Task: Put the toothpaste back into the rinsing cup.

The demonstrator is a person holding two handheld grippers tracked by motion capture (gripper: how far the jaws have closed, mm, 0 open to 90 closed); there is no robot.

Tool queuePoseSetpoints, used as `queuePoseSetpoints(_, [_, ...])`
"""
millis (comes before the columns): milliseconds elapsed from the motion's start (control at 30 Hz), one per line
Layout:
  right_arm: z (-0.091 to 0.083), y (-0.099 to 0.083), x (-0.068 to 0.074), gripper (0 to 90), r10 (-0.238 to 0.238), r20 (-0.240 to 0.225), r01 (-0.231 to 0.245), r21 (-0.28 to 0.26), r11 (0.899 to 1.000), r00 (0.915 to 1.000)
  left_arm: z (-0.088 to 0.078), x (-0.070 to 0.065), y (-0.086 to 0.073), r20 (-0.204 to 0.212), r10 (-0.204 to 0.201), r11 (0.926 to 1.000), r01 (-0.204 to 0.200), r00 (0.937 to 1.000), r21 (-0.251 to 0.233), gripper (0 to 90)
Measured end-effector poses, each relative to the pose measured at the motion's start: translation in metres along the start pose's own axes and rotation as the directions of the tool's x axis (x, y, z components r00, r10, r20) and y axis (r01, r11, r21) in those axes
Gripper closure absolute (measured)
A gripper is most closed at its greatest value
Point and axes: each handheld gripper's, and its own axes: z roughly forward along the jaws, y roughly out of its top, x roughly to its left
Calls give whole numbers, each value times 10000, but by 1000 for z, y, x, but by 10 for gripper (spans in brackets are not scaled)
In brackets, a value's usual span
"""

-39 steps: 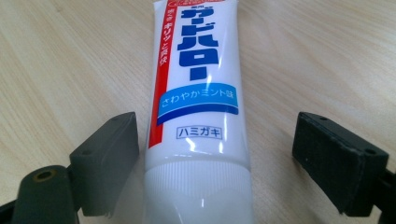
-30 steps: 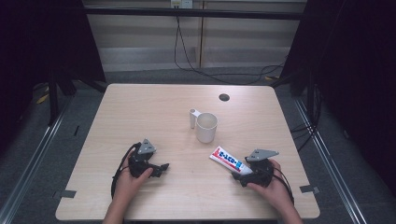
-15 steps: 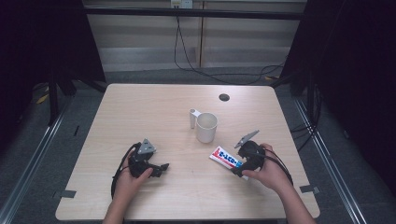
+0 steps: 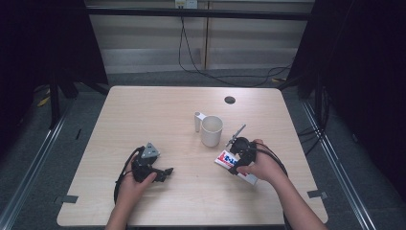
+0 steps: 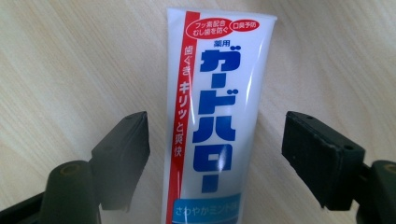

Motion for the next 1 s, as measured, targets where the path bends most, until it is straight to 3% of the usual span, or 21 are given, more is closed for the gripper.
queuePoseSetpoints(233, [8, 8, 1, 239, 0, -83, 3, 381, 9993, 10000, 0, 0, 0, -5, 2, 10000, -2, 10000, -1, 140])
queuePoseSetpoints(467, [19, 17, -1, 308, 143, -147, -132, 717, 9973, 9998, 0, 0, 0, 6, -10, 10000, 10, 10000, -1, 140])
queuePoseSetpoints(567, [20, 21, -2, 406, 322, -87, -312, 977, 9947, 9994, 0, 0, 0, 21, -16, 10000, 16, 10000, -4, 140])
queuePoseSetpoints(667, [20, 23, 0, 435, 377, -64, -368, 1054, 9937, 9993, 0, 0, 0, 20, -32, 10000, 32, 10000, -8, 140])
queuePoseSetpoints(700, [19, 24, 2, 519, 354, 55, -358, 1174, 9924, 9994, 0, 0, 0, 10, -16, 10000, 16, 10000, -4, 140])
queuePoseSetpoints(733, [19, 24, 2, 519, 354, 55, -358, 1174, 9924, 9994, 0, 0, 0, 10, -16, 10000, 16, 10000, -4, 140])
queuePoseSetpoints(800, [13, 25, 4, 648, 313, 197, -334, 1151, 9928, 9993, 0, 0, 0, -12, 7, 10000, -7, 10000, 1, 140])
queuePoseSetpoints(833, [9, 24, 6, 672, 295, 112, -305, 1102, 9934, 9995, 0, 0, 0, -40, 30, 10000, -30, 10000, 5, 140])
queuePoseSetpoints(1000, [5, 10, 1, 679, 783, -295, -773, 353, 9964, 9965, 0, 0, 0, -2, -4, 10000, 4, 10000, -3, 141])
